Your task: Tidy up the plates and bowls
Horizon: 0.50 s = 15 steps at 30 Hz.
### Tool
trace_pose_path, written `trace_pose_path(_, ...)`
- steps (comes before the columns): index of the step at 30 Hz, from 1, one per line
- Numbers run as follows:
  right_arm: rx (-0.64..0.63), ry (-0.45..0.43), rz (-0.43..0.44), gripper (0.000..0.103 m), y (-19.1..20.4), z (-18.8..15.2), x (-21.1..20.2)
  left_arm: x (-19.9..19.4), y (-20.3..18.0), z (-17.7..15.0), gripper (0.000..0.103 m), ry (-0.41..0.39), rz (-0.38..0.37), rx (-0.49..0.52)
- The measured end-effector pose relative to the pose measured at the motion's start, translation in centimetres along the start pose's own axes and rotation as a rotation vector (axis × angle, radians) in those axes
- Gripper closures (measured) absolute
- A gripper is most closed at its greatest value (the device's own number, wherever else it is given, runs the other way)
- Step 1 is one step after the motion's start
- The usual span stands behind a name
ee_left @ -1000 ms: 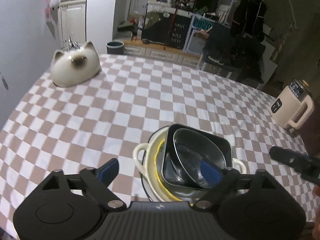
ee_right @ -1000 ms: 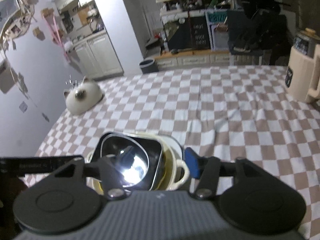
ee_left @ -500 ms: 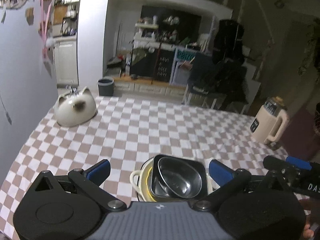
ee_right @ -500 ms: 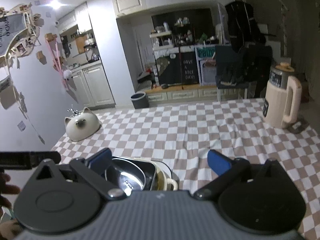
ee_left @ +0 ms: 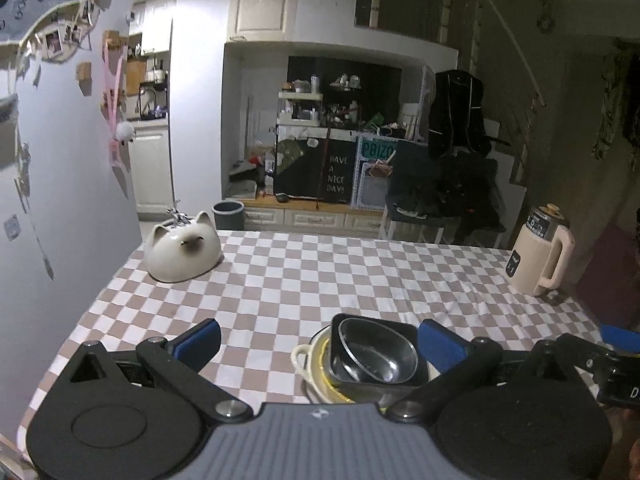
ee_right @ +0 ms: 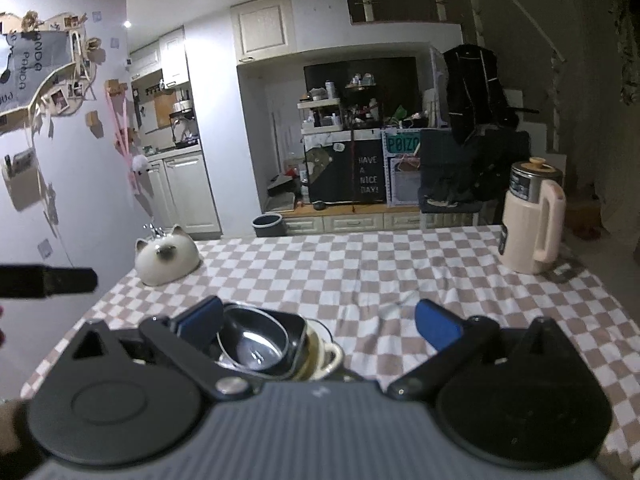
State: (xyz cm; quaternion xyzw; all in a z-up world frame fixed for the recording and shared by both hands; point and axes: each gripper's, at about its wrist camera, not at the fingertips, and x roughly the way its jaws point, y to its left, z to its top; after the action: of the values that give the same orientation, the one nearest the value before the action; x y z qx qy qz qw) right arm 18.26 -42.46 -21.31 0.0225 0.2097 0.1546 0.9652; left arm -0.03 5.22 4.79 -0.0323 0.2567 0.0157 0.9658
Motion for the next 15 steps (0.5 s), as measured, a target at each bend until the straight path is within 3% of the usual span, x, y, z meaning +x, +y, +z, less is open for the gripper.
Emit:
trace_pose_path(10,-0.046,-0.015,-0.064,0.0,0.7,-1.9,-1.1,-1.7,-0.9,-3.5,0.0,-0.014,0.063,0.097)
trace_pose_path(15,-0.064,-0.004,-0.083,0.0,0.7,-2.9,-1.5,-1.9,-1.0,-4.9,0.0,0.0,0.059,0.126)
